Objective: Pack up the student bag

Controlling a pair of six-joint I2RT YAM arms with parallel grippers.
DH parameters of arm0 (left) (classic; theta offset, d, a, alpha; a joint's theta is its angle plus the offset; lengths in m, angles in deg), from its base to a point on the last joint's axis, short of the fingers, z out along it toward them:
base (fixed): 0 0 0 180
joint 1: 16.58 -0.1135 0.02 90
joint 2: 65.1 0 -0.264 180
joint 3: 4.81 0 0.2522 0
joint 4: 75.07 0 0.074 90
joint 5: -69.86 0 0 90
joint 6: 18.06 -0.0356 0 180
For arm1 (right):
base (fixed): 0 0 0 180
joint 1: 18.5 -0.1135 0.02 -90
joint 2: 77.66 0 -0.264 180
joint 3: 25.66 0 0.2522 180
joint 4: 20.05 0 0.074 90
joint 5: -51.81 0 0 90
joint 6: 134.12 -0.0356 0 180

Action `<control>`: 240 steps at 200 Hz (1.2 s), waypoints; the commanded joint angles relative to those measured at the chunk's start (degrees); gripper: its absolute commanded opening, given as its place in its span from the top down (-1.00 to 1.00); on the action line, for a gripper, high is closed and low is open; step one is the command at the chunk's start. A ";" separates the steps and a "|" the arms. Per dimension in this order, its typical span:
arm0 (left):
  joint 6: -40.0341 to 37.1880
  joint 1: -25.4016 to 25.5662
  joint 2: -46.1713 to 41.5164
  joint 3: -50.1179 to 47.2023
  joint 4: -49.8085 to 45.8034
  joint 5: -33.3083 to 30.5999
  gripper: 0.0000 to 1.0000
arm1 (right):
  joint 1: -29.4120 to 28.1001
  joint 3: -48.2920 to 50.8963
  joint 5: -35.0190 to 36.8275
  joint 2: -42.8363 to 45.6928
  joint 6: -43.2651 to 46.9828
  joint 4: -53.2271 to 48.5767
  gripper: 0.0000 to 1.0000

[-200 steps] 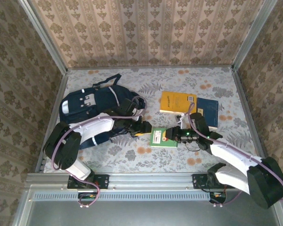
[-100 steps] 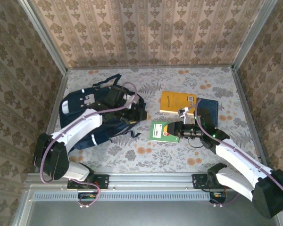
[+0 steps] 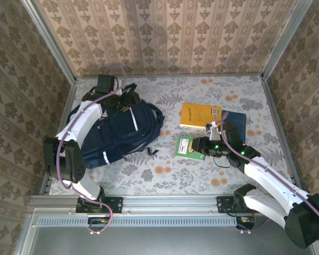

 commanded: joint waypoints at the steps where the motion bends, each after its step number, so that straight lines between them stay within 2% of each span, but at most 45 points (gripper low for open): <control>1: -0.62 -0.94 3.02 2.83 -2.83 -2.02 -0.24 | 0.50 -0.45 0.91 0.40 1.64 0.34 1.00; 59: -0.46 -0.95 8.12 5.65 -3.05 -1.22 -0.10 | 2.27 0.26 -0.47 -1.13 2.56 1.19 1.00; 136: 2.60 0.01 10.69 2.01 1.36 1.33 -0.06 | 3.80 2.56 -1.56 -0.69 2.49 2.26 1.00; 161: 3.76 0.96 11.90 1.53 3.18 2.56 0.02 | 4.10 3.33 -1.61 -1.32 2.16 3.37 1.00; 193: 5.05 2.68 12.78 0.06 5.82 2.82 0.27 | 4.15 3.41 -1.93 -1.36 1.58 3.99 1.00; 208: 4.66 3.35 12.94 -0.23 6.13 2.82 0.49 | 4.20 3.12 -1.58 -0.62 1.76 3.27 1.00; 229: 2.87 4.70 12.86 0.48 5.83 3.86 1.00 | 4.26 2.61 0.22 1.67 2.30 1.18 1.00; 240: 1.62 5.89 12.77 1.76 4.62 3.85 1.00 | 4.37 2.18 1.84 3.27 2.84 -0.63 1.00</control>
